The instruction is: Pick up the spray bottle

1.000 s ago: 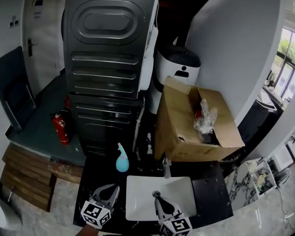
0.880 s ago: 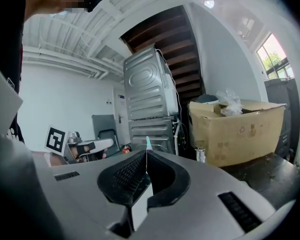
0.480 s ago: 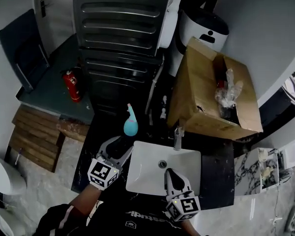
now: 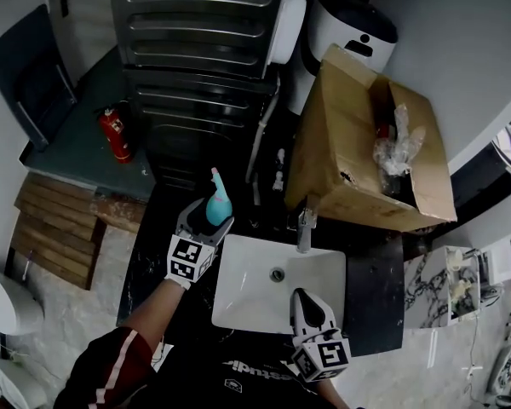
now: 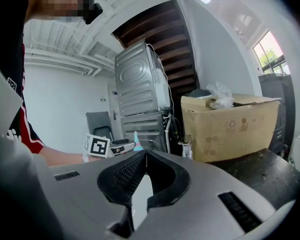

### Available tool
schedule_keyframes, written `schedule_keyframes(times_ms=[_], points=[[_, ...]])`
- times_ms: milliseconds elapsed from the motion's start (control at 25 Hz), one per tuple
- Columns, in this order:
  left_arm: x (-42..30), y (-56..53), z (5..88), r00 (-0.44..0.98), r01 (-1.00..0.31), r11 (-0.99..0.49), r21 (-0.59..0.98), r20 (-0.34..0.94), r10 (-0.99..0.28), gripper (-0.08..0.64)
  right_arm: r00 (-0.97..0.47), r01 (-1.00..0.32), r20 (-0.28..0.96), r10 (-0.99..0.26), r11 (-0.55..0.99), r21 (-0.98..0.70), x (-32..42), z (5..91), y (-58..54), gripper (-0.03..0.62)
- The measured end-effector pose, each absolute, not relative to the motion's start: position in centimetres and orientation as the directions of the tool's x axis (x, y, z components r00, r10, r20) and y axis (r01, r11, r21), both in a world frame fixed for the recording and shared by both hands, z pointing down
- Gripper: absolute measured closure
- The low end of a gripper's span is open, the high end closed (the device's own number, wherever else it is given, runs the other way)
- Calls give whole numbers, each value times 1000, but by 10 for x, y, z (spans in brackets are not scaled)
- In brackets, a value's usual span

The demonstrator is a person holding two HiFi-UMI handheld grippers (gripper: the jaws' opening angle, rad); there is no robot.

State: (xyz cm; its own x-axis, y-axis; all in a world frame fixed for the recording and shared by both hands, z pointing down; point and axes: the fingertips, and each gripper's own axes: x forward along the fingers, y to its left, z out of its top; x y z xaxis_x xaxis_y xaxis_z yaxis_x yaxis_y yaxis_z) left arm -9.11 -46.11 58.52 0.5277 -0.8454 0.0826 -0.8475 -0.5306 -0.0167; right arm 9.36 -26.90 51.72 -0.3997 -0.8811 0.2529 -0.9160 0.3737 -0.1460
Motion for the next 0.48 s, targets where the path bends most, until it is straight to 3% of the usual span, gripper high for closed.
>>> schedule_keyframes(times_ms=[480], points=[[-84, -524, 621, 514, -851, -523, -40, 134, -847, 243, -391, -918, 295, -872, 347, -192, 99, 534, -275, 555]])
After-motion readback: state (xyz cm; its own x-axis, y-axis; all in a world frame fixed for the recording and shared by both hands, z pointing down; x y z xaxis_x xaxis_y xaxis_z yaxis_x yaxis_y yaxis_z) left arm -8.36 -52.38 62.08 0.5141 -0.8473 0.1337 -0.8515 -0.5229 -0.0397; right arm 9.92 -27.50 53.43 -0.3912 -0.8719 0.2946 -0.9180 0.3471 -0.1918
